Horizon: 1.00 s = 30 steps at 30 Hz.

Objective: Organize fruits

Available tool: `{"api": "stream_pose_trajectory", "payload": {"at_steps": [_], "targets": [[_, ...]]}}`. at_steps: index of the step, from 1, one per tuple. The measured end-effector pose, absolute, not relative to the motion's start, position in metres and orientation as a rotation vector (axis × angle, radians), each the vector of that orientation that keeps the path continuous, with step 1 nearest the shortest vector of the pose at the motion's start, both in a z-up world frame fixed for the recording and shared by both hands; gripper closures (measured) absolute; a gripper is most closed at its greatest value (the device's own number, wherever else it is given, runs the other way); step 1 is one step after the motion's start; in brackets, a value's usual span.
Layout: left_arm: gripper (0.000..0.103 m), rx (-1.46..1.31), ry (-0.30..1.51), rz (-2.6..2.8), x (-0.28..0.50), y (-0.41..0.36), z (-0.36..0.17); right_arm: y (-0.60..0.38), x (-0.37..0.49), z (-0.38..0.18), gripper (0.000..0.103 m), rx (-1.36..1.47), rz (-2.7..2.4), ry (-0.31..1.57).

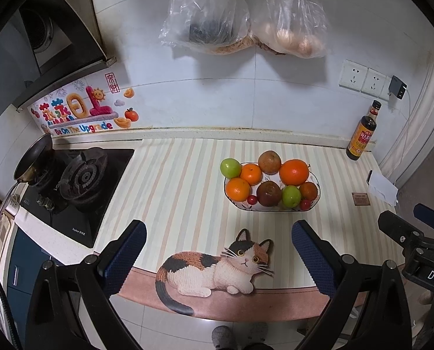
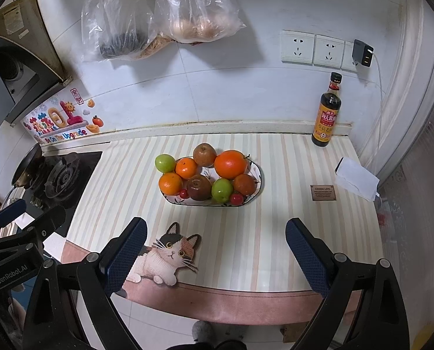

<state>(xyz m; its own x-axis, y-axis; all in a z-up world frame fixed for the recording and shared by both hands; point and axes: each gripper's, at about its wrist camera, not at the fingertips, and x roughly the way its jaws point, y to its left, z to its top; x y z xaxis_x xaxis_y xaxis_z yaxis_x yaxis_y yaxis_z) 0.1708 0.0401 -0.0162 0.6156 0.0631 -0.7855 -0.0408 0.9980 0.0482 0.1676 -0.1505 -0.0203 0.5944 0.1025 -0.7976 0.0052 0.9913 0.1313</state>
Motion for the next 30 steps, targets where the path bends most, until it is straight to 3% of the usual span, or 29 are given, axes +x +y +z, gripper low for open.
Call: {"api": "stream_pose_trajectory", "payload": {"at_steps": [30], "targets": [[0.001,0.015,0.918,0.041,0.1642,0.0373,-0.0205,-0.1520,0.1642,-0.0209,0.005,0.121,0.057,0.934]]}}
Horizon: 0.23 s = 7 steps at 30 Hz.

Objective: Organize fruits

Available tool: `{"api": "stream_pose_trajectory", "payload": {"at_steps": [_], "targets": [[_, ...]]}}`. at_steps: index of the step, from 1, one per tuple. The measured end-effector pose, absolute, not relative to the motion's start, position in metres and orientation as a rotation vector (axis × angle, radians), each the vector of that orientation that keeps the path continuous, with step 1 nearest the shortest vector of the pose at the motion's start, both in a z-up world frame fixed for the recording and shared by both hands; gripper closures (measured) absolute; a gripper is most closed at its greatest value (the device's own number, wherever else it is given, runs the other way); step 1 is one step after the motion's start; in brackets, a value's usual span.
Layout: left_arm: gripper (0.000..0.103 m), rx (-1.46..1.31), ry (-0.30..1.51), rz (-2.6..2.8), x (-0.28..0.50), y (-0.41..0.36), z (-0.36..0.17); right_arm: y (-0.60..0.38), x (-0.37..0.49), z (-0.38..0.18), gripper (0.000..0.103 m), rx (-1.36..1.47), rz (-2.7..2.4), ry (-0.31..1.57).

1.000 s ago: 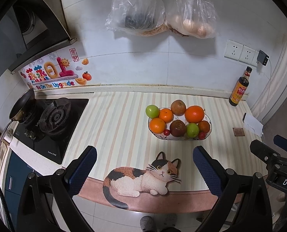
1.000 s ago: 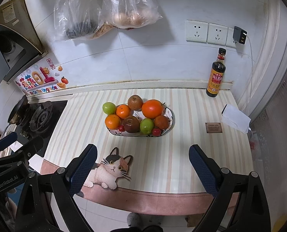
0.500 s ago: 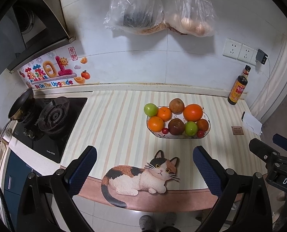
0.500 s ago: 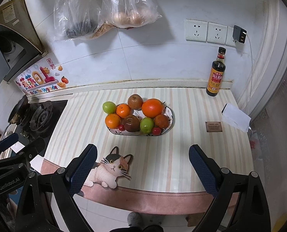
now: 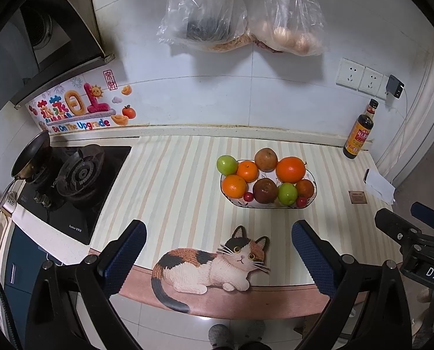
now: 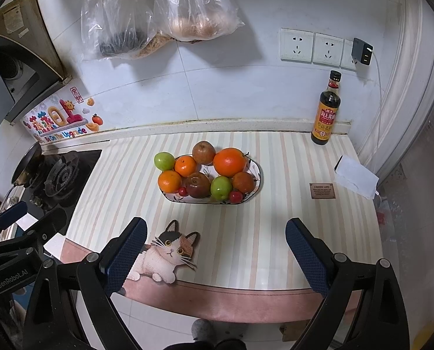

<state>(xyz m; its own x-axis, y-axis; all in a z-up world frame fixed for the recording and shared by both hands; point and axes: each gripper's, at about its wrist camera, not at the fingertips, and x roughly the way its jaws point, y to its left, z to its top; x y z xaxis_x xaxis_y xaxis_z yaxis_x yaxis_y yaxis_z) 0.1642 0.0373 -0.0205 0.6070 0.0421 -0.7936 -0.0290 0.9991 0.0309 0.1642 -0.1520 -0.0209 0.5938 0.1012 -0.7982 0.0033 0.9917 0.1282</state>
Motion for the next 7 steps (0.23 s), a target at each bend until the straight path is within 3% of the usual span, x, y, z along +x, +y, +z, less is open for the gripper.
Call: {"api": "stream_pose_trajectory", "payload": {"at_steps": [7], "targets": [[0.001,0.008,0.904,0.042,0.1622,0.0375,-0.0197,-0.1521,0.1644,-0.0208,0.005,0.121,0.056,0.935]]}}
